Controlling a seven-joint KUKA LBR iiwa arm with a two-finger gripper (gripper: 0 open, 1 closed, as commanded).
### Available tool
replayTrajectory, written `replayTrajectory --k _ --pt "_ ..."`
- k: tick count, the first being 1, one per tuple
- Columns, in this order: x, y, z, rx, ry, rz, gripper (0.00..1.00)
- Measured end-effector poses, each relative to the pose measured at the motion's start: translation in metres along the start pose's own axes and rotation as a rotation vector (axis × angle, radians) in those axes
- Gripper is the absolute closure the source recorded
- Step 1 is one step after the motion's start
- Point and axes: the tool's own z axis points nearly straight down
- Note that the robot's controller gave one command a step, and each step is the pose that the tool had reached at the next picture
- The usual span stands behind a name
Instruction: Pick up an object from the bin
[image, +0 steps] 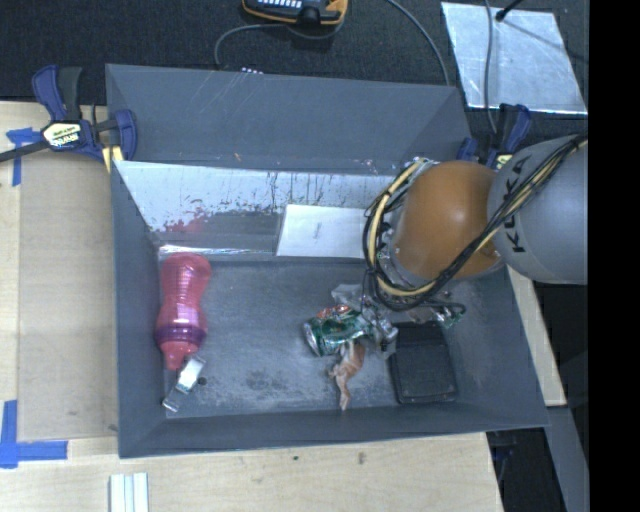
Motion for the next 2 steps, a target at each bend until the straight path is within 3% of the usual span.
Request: replayTrajectory --k 2 --pt "0.0001 -0.0001 0.0001 0.0 0.0 0.0 1.0"
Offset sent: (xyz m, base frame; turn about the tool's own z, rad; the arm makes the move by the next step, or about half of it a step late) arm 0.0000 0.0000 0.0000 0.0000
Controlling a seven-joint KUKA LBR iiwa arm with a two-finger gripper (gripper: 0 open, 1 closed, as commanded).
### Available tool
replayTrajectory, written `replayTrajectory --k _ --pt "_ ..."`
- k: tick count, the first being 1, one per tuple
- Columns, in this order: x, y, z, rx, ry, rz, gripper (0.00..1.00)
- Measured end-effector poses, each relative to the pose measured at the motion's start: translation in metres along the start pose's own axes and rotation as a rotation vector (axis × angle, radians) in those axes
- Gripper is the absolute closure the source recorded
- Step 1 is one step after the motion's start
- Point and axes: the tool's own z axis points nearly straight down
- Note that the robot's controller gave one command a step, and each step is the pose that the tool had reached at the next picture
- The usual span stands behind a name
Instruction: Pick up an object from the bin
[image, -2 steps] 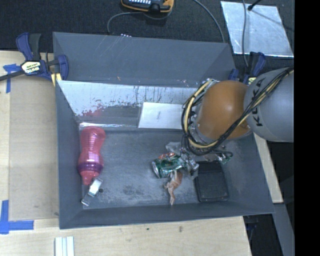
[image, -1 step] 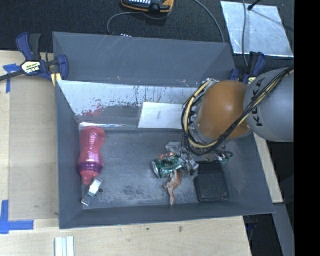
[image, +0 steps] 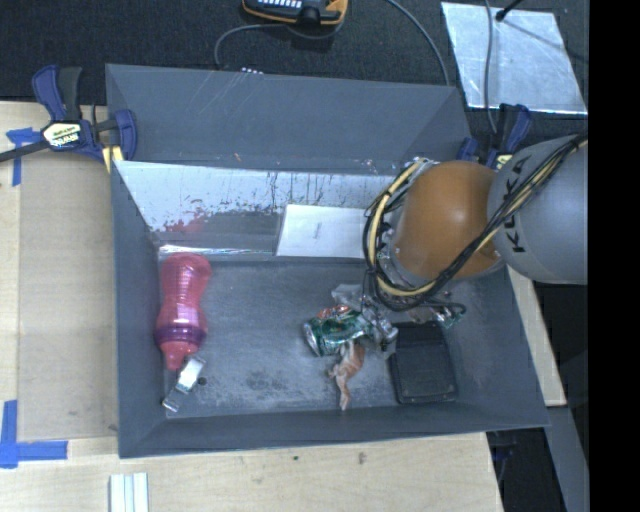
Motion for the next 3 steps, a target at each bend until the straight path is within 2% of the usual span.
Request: replayTrajectory --k 1,2,3 --pt "0.002 0.006 -0.044 -0.005 0.005 -0.014 1.0" --pt "-0.007 -0.01 -0.062 0.007 -0.011 -0.025 1.0" --pt "-0.022 0.004 -0.011 0.0 -0.002 0.008 1.0"
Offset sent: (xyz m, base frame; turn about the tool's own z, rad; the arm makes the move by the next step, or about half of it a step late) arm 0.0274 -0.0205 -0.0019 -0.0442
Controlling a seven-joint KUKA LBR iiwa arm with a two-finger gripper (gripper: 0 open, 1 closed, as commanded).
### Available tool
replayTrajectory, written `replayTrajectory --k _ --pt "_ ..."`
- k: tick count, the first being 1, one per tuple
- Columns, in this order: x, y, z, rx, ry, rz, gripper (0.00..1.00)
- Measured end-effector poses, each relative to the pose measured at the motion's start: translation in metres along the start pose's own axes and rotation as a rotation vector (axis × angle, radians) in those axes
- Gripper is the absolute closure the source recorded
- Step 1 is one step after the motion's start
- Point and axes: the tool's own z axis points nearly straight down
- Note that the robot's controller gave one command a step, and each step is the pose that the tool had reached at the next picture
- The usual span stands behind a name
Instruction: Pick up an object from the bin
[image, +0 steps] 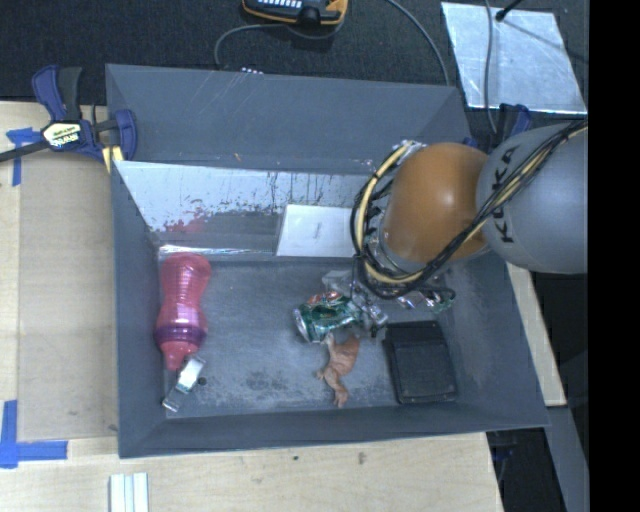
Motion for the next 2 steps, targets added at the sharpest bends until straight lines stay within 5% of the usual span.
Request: replayTrajectory --k 1,2 --pt "-0.004 0.003 0.005 -0.002 0.0 -0.015 1.0" --pt "0.004 0.007 -0.202 0.001 -0.003 -0.061 1.0"
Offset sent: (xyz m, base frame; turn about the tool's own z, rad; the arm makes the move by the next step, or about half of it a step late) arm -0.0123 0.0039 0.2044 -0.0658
